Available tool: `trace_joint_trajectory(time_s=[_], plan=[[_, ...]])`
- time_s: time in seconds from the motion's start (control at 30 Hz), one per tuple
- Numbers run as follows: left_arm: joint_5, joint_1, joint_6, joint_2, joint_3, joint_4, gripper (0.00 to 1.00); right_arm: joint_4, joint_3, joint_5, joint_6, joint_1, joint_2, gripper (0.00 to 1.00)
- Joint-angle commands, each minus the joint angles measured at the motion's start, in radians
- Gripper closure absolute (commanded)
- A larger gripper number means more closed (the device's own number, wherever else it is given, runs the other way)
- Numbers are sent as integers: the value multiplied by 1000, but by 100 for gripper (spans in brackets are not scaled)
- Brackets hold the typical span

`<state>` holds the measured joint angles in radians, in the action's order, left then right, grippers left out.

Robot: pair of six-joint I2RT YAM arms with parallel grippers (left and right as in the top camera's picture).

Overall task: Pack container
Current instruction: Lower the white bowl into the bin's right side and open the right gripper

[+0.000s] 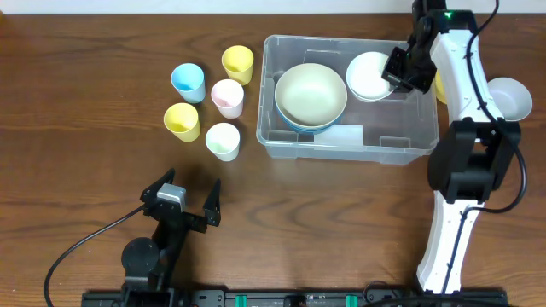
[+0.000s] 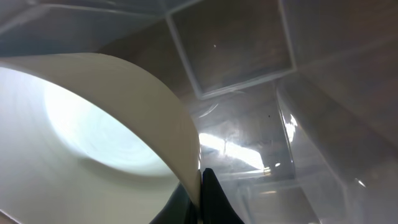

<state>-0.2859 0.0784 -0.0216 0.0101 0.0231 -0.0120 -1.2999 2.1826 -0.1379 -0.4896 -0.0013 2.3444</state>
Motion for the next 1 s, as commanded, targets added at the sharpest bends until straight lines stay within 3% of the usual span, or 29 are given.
trace_joint_trajectory(time_s=[0.0,0.1,0.23,0.3,0.37,0.73,0.87,0.97], plan=[[-17,-5,14,-6,-19,-33,2,5,-2,7,-11,5,27,98],[-17,-5,14,-6,-19,-33,2,17,-5,7,-11,5,31,92],[-17,-5,14,-6,-19,-33,2,25,-5,2,-11,5,31,65],[-17,-5,14,-6,-19,-33,2,24,-5,-1,-10,5,31,45],[-17,-5,14,-6,-19,-33,2,21,-5,-4,-5,5,31,36],[-17,-5,14,-6,-19,-33,2,-13,139,-313,96,-3,-13,27],[-17,-5,14,-6,-19,-33,2,-61,296,-310,109,-28,-70,22],[-17,-5,14,-6,-19,-33,2,-101,408,-241,78,-84,-132,13]])
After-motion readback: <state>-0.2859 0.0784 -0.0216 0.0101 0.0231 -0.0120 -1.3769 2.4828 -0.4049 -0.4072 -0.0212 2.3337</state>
